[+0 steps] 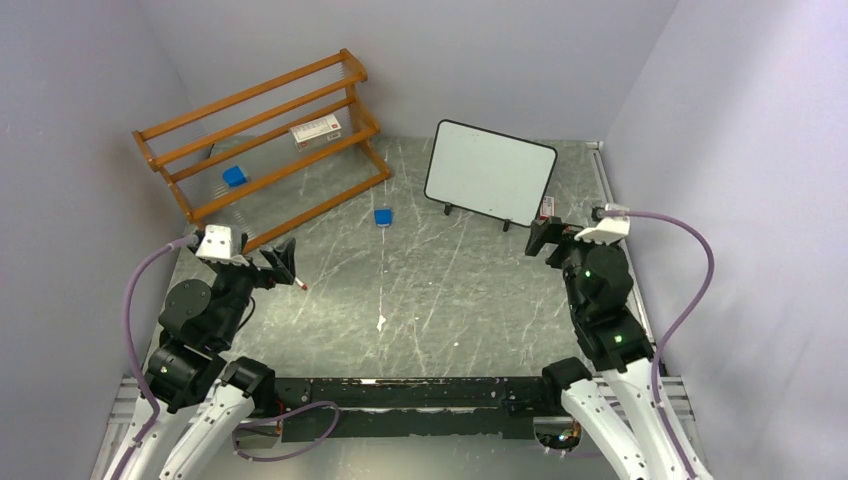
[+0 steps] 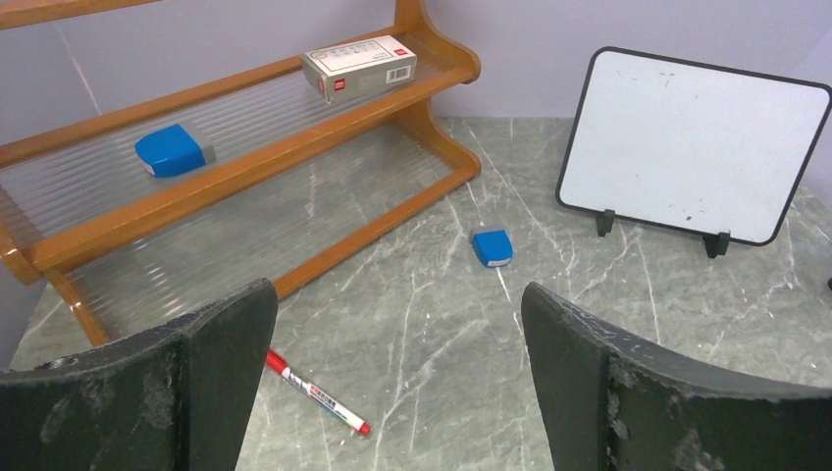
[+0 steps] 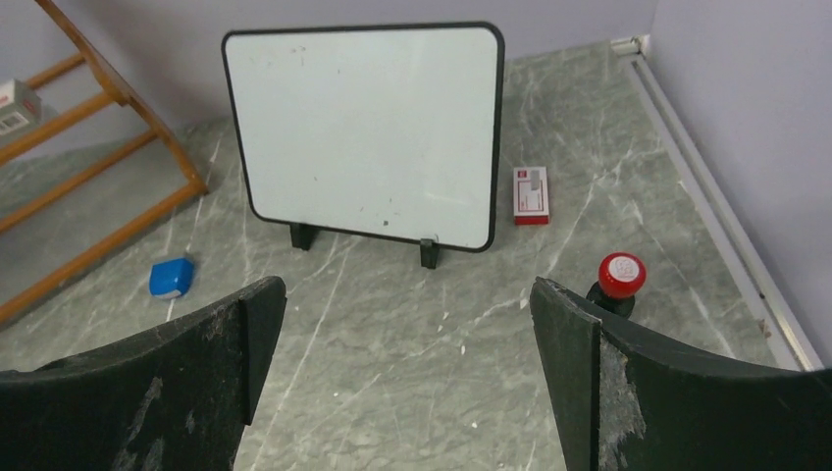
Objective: Write a sentence on the whiteboard
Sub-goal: Move the whiteboard to the center of the board.
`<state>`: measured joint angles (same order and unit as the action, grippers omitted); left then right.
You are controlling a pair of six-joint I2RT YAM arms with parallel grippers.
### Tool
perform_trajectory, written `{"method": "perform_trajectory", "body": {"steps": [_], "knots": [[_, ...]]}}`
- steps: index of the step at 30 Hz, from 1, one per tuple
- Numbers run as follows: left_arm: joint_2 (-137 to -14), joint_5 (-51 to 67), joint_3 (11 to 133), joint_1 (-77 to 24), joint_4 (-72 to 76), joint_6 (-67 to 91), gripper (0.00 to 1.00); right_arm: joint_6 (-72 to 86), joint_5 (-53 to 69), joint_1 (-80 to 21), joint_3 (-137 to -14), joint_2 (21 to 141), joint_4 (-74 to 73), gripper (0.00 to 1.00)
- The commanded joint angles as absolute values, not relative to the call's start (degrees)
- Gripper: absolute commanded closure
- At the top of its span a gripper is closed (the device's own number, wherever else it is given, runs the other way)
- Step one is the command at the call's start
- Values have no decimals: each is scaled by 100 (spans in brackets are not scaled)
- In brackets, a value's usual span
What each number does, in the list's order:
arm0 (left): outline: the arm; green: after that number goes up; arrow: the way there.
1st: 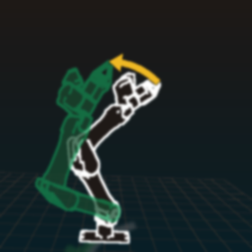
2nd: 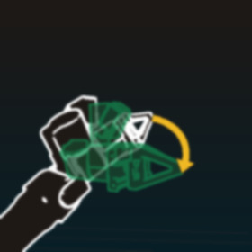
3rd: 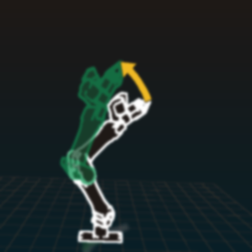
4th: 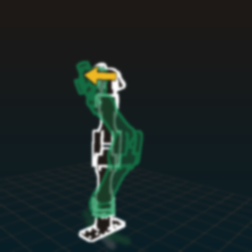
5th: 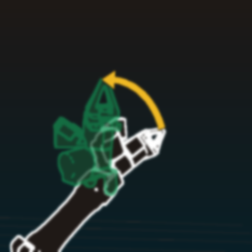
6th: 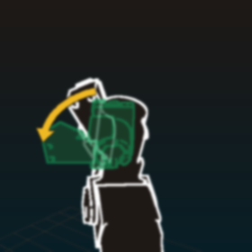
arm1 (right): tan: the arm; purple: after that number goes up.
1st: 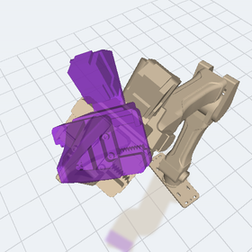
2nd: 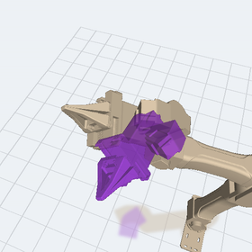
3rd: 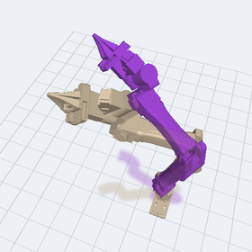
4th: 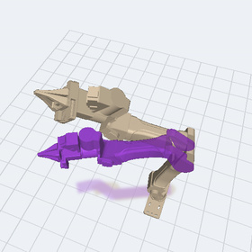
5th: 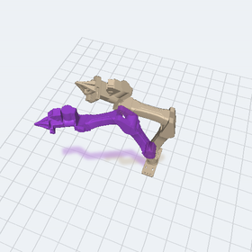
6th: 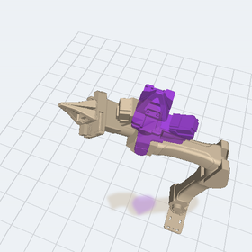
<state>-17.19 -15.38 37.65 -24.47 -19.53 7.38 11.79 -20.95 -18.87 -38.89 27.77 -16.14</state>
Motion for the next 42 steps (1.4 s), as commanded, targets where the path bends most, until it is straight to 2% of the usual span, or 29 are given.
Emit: {"method": "perform_trajectory", "body": {"steps": [1,7,17,22,32,42], "knots": [[-1696,-1291,3707,-2433,-1781,679,2,1460,-1912,-1927,-4144,3336,-1848,0],[-1706,-1012,3593,-2484,-1657,597,2,1882,-1991,-1925,-4009,4358,-1667,0],[-1705,-1178,3456,-2574,-1648,669,2,2069,-2325,-1920,-3490,6087,-58,0],[-1728,-1152,3404,-2592,-1614,621,2,2130,-2382,-1827,-3629,7228,595,5],[-1719,-928,3384,-2601,-1591,462,2,2261,-2538,-1697,-4354,9018,1238,35],[-1763,-830,3371,-2600,-1527,405,2,2072,-2475,-1531,-5158,9986,1208,59]]}}
